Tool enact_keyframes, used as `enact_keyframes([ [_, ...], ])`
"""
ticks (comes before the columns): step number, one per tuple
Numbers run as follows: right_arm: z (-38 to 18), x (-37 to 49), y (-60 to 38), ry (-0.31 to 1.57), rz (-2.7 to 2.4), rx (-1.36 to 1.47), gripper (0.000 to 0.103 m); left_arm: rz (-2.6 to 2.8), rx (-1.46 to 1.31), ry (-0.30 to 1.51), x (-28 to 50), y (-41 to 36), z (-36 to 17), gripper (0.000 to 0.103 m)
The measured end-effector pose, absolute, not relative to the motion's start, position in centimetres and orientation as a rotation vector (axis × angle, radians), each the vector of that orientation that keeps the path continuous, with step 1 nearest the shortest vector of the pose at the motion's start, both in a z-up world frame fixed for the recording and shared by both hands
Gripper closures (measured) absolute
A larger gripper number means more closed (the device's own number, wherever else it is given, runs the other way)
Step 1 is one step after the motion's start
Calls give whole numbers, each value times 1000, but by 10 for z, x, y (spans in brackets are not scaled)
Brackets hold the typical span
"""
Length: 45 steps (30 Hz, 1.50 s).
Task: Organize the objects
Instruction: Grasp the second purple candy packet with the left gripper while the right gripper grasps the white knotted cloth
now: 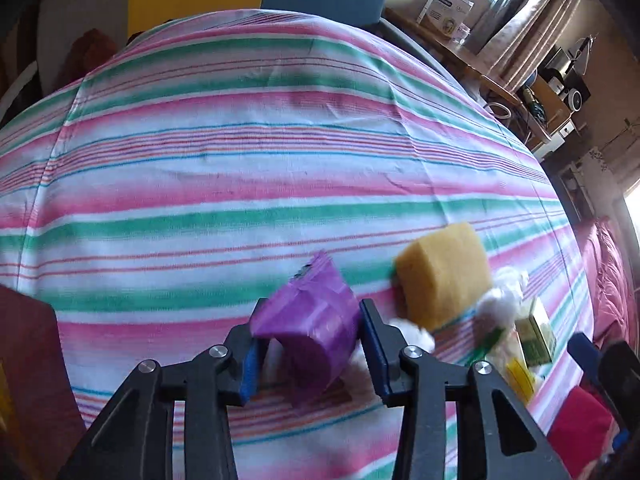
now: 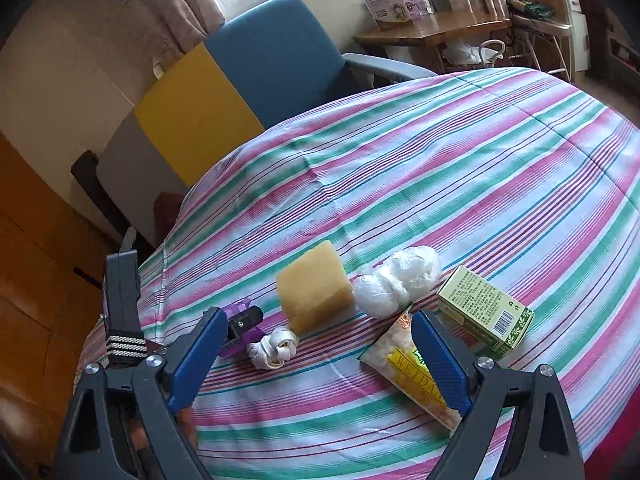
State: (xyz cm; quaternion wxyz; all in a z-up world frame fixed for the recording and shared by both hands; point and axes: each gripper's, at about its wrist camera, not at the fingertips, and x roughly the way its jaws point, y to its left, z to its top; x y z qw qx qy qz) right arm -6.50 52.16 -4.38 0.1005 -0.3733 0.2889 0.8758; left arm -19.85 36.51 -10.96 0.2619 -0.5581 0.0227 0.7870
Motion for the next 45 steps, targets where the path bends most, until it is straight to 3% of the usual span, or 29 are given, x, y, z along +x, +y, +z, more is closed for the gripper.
enact_keyframes([
  [9, -55, -73, 515, 796, 2579, -1196, 13, 2168, -1422, 118, -154, 320, -82, 62],
  [12, -59, -77, 510, 775, 2586, -1234, 21, 2166, -1379, 117, -135, 304, -69, 62],
  [14, -62, -81, 503, 743, 2600, -1270, 33, 2163, -1360, 106, -121, 292, -62, 62],
  [18, -69, -88, 491, 702, 2626, -1341, 34, 2162, -1294, 110, -93, 268, -46, 62],
  [22, -85, -99, 483, 786, 2596, -1451, 34, 2164, -1236, 121, -73, 246, -32, 62],
  [30, -108, -140, 462, 758, 2521, -1524, 34, 2223, -1225, 17, -59, 184, -18, 62],
  [31, -111, -146, 460, 739, 2510, -1531, 36, 2238, -1225, 5, -58, 175, -18, 62],
  [33, -115, -154, 450, 586, 2503, -1547, 56, 2269, -1229, -26, -57, 156, -16, 62],
  [35, -113, -157, 437, 453, 2534, -1557, 63, 2304, -1235, -57, -55, 133, -16, 62],
  [45, -110, -111, 378, 69, 2737, -1743, 67, 2533, -1328, -268, -43, 13, -27, 62],
])
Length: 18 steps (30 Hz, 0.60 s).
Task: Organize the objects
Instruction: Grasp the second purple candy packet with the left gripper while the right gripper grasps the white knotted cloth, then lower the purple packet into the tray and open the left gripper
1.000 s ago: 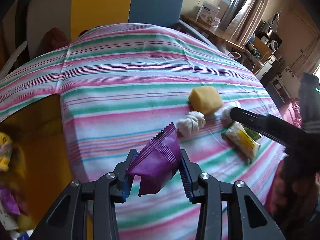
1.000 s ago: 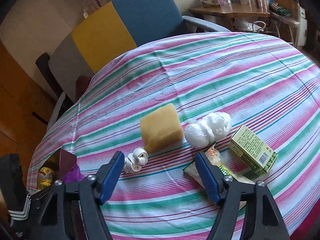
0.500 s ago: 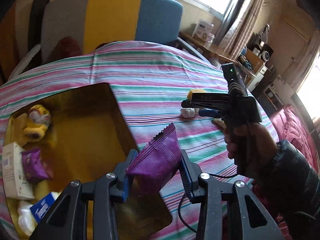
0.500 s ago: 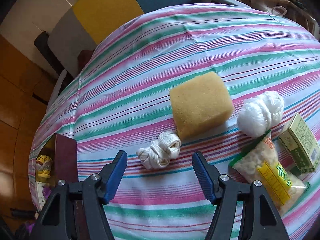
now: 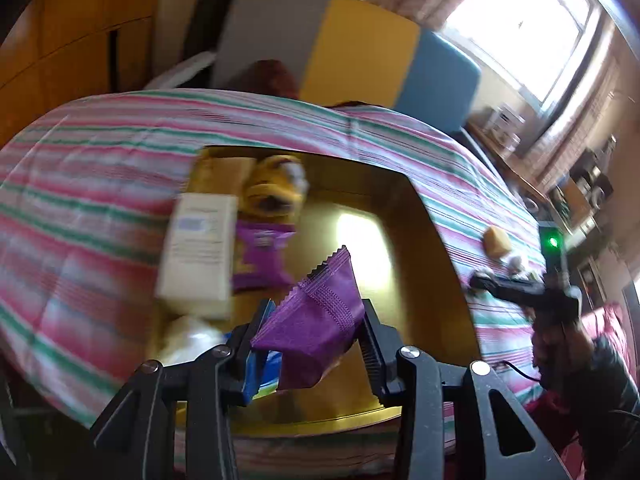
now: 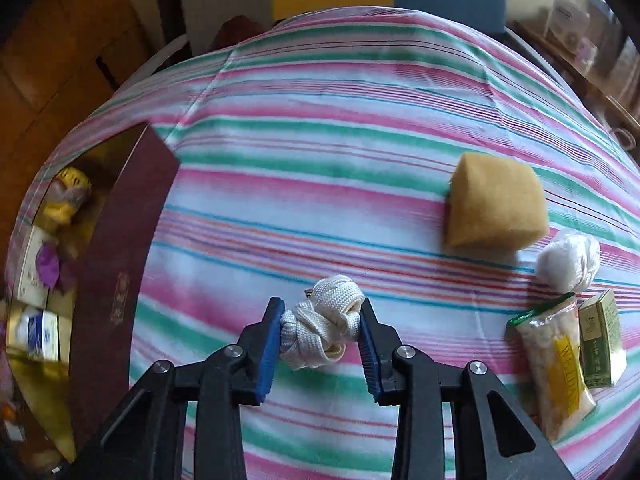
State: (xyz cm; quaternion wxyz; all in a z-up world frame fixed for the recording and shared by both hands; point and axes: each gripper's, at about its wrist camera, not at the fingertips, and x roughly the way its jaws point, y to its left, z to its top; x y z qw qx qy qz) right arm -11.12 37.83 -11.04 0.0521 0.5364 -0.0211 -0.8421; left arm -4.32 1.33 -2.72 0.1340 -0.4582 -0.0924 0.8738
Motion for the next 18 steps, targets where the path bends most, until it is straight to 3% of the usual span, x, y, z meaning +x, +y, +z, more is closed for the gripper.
enact_keyframes([
  [8, -116, -96, 367, 51, -2600, 1579, 67, 2648, -1367, -351, -22, -45, -39, 62],
  [18, -116, -95, 366, 76, -2608, 1569, 67, 2510, -1301, -187, -61, 24, -34, 62],
])
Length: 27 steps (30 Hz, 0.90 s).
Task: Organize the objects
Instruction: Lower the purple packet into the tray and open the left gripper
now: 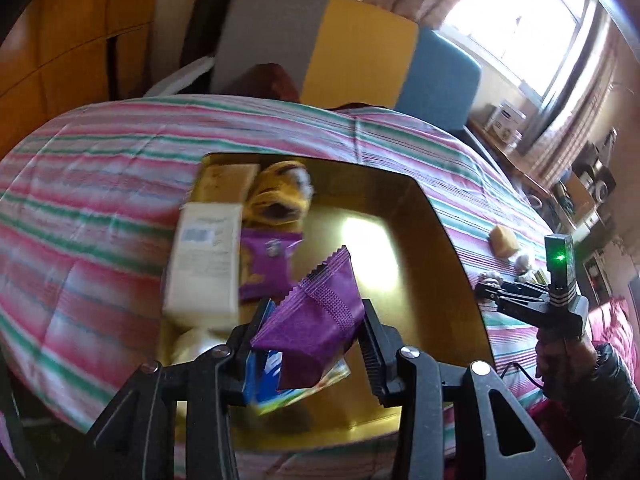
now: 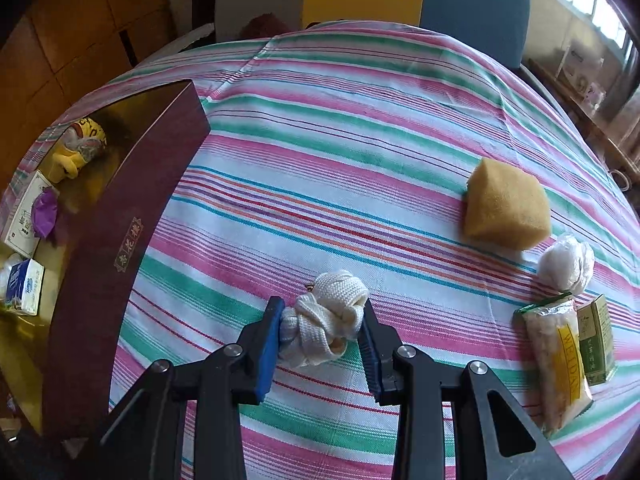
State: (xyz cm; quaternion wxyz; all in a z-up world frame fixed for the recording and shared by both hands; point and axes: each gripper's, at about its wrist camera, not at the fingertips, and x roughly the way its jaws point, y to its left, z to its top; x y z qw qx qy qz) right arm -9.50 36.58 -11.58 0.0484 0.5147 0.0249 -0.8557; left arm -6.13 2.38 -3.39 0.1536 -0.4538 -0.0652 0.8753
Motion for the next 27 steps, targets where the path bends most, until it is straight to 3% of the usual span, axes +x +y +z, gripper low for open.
enact_keyframes([
  [11, -116, -95, 366, 75, -2607, 1569, 66, 2446, -1497, -28, -128, 67, -86, 61],
  [19, -115, -96, 364, 66, -2607, 1570, 66, 2428, -1472, 38, -101, 63, -89, 59],
  [24, -115, -97, 363, 63, -2606, 1570, 66, 2417, -1473, -35, -90, 54, -83, 46],
  [27, -115, -95, 362, 62, -2607, 1569, 66, 2431, -1496, -54, -88, 49, -84, 46],
])
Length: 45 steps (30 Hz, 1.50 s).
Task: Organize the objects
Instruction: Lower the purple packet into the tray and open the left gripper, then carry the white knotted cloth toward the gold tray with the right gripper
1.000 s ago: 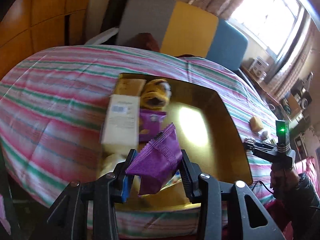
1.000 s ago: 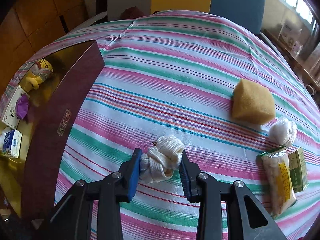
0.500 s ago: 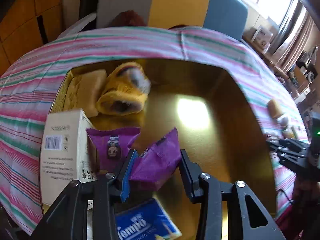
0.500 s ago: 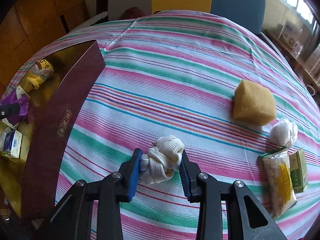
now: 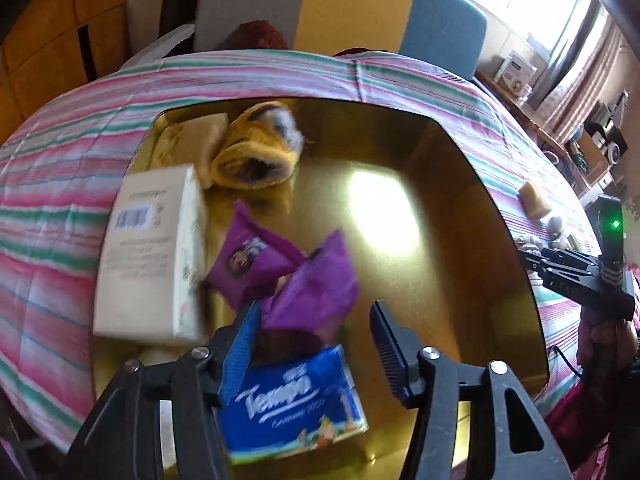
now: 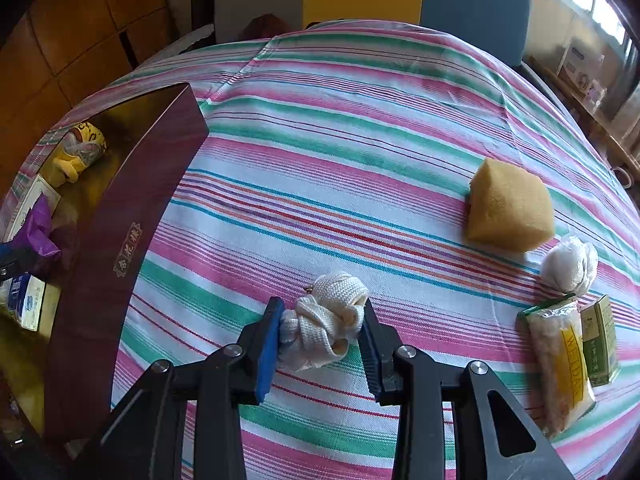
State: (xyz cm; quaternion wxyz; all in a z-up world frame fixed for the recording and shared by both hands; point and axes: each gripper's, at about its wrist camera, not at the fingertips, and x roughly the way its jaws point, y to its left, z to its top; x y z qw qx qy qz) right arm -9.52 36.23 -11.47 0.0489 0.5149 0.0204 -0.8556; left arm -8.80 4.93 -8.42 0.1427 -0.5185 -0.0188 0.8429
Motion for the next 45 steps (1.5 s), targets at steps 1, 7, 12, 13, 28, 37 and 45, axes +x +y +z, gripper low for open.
enact_keyframes([
  [1, -114, -94, 362, 63, -2608, 1569, 66, 2442, -1507, -56, -85, 46, -84, 46],
  [7, -117, -100, 365, 65, -2607, 1567, 66, 2483, -1494, -126, -70, 32, -78, 45],
  [12, -116, -98, 364, 68, -2610, 1563, 66, 2547, -1433, -126, -59, 27, -64, 45],
  [13, -116, -99, 364, 70, -2610, 1562, 66, 2563, -1420, -127, -57, 27, -61, 45],
  [28, -118, -99, 358, 83, -2648, 1560, 66, 2662, -1277, -70, -36, 22, -28, 45],
  [37, -89, -83, 358, -29, -2685, 1513, 67, 2647, -1276, -80, -29, 18, -31, 45],
  [45, -24, -62, 308, -44, -2606, 1237, 67, 2645, -1290, -152, -30, 9, -36, 45],
])
